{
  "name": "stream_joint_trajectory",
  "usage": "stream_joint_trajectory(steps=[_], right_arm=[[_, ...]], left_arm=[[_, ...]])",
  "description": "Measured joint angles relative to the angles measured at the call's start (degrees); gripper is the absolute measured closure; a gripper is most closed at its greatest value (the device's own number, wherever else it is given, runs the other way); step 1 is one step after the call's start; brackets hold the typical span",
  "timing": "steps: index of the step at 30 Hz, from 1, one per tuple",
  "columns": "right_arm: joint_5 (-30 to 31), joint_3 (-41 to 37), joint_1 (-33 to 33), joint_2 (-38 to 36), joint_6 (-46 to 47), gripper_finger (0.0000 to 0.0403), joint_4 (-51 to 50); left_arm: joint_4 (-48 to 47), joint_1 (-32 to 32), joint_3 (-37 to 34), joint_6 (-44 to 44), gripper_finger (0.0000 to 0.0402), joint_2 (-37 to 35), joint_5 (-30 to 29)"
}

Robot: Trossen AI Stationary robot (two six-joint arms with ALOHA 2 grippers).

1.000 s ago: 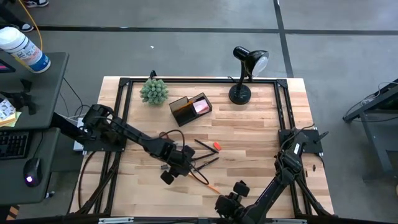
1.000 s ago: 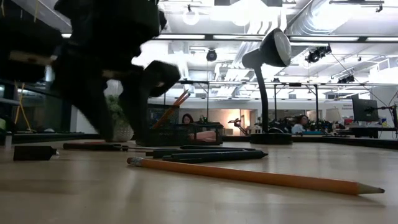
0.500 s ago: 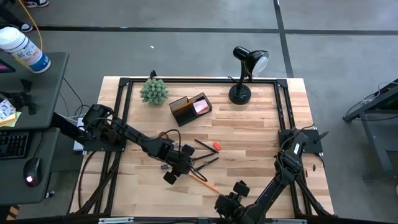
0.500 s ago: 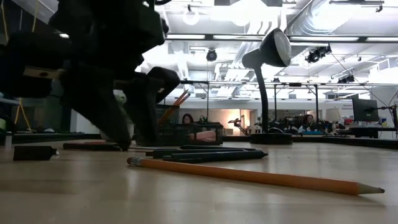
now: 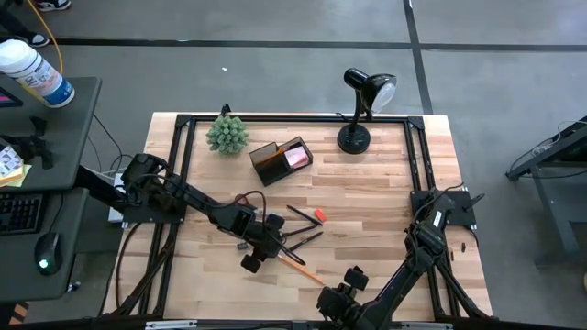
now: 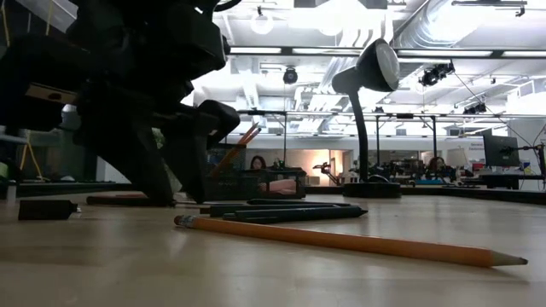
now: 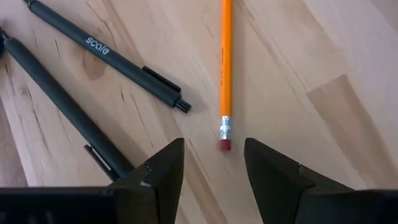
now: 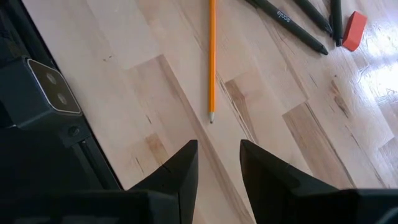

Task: Pick and place office supplies into organizer
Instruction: Put the orange pencil into the black desk organizer

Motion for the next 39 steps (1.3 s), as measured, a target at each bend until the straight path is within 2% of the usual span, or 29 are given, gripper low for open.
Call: stream_joint_trajectory(steps=[7, 15, 21, 39], right_arm=[[0.12, 0.0, 0.0, 0.0, -0.09, 0.029, 0.0], [0.18, 0.0, 0.0, 0.0, -0.15, 0.029, 0.0], [0.18, 0.0, 0.0, 0.0, -0.15, 0.029, 0.0], [0.16, 0.0, 0.0, 0.02, -0.11, 0.029, 0.07]], left_arm=[[0.22, -0.63, 0.0, -2.76, 0.0243, 0.0, -0.25], [2.23, -3.94, 0.02, -4.2, 0.0243, 0.0, -3.02], [2.93, -4.11, 0.02, -4.68, 0.0243, -0.02, -5.39], [2.74, -4.07, 0.0, -5.83, 0.0243, 2.44, -5.72]])
